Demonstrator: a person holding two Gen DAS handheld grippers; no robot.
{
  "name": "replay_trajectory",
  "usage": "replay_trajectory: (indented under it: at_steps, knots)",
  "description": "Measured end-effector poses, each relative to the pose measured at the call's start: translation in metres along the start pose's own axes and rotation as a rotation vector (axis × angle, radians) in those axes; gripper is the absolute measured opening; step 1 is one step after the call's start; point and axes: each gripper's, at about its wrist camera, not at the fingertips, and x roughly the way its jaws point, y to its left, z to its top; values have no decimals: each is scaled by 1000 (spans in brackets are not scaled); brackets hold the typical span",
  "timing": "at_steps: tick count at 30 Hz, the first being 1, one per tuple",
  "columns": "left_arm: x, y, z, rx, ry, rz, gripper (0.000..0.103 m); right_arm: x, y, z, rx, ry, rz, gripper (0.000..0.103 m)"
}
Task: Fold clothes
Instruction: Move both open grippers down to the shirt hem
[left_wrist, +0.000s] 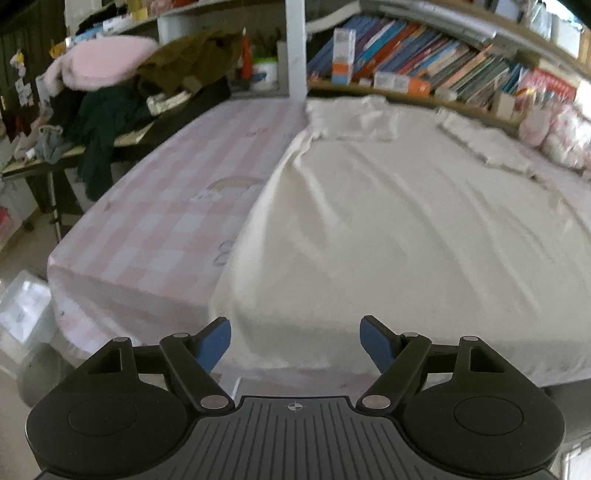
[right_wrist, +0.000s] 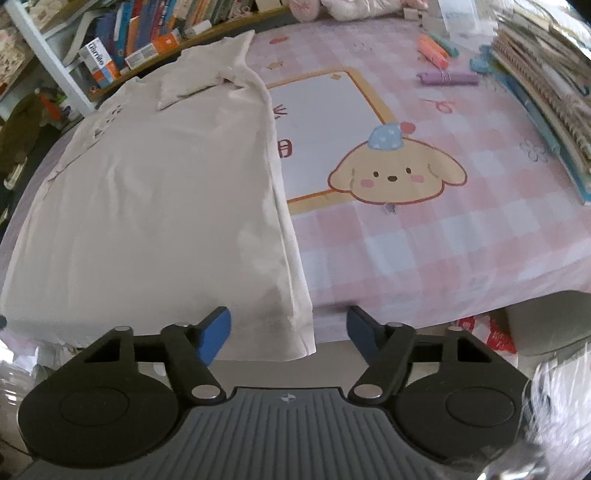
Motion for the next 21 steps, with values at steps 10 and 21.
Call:
replay_trajectory:
  at_steps: [10, 21]
  knots:
    - [31, 54, 4, -71, 79, -92, 60, 5, -11, 10, 57, 85, 87, 64]
    - [59, 75, 9, -4, 170, -271, 59, 23, -6, 23, -37, 241, 123, 60]
